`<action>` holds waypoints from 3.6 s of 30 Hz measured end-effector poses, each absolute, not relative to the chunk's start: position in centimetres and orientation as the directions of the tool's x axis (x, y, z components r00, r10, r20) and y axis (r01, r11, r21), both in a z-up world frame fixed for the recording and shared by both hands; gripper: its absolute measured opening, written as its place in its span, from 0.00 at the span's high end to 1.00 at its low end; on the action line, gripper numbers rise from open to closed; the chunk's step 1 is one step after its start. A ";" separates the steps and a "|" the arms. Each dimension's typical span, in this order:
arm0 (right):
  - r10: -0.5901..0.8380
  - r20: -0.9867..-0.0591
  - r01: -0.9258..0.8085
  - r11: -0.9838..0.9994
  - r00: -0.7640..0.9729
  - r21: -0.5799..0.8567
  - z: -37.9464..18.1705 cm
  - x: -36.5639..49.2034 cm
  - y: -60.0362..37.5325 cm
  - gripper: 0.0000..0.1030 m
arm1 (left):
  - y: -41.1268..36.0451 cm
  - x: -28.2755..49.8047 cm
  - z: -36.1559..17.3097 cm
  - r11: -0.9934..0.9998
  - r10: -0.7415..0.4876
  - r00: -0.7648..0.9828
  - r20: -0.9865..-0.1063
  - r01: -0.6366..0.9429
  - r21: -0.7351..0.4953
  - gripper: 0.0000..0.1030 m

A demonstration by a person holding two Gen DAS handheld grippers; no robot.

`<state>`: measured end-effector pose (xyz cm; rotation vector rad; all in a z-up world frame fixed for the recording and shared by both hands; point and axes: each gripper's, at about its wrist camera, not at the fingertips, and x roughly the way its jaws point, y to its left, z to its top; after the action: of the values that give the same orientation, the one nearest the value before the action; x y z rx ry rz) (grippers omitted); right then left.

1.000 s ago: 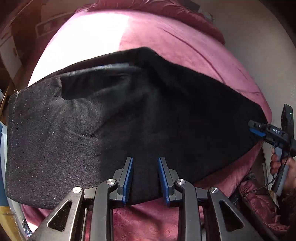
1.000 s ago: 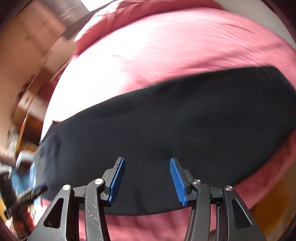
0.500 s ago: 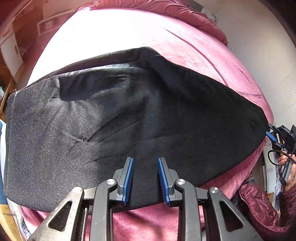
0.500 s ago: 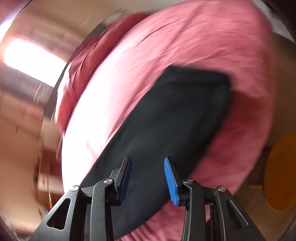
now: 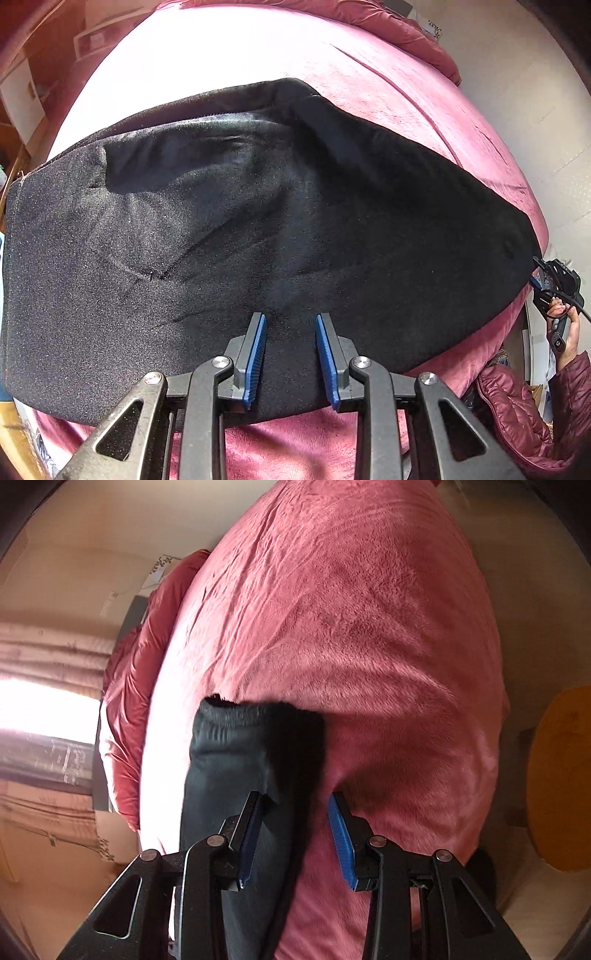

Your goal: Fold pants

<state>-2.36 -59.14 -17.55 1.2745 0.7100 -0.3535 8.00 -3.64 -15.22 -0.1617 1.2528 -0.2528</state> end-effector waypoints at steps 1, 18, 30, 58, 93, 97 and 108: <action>0.138 -0.655 0.608 0.271 0.743 0.746 -17.8 -2.2 -59.3 0.63 | -3.7 8.2 -15.4 0.961 -0.275 0.288 -0.917 0.098 -0.257 0.73; 0.153 -0.649 0.535 0.444 0.745 0.719 -12.5 0.5 -58.3 0.81 | -3.0 8.1 -16.6 0.965 -0.262 0.288 -0.921 0.077 -0.250 0.72; 0.267 -0.633 0.319 0.685 0.726 0.655 -5.6 4.2 -50.3 0.83 | -3.7 7.9 -16.6 0.974 -0.227 0.307 -0.924 0.086 -0.211 0.72; 0.463 -0.764 -0.080 0.873 0.449 0.482 -5.3 9.1 -26.0 0.83 | -1.0 5.9 -13.9 0.898 -0.417 0.332 -0.846 0.009 -0.439 0.72; 0.473 -0.819 -0.121 0.880 0.325 0.460 -9.8 2.8 -25.2 0.49 | -7.5 10.4 -14.2 0.661 -0.727 0.179 -0.663 -0.081 -0.746 0.67; 0.443 -0.830 -0.054 0.890 0.338 0.453 -10.4 1.6 -27.6 0.49 | -8.9 10.0 -13.2 0.693 -0.700 0.195 -0.687 -0.047 -0.720 0.69; 0.425 -0.836 0.048 0.882 0.347 0.469 -11.5 0.4 -30.9 0.49 | -12.9 10.1 -13.1 0.815 -0.578 0.149 -0.802 0.065 -0.575 0.81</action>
<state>0.36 -30.95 -11.48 0.4558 1.2015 0.2557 10.11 -12.86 -13.12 -0.4606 1.3524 -0.4861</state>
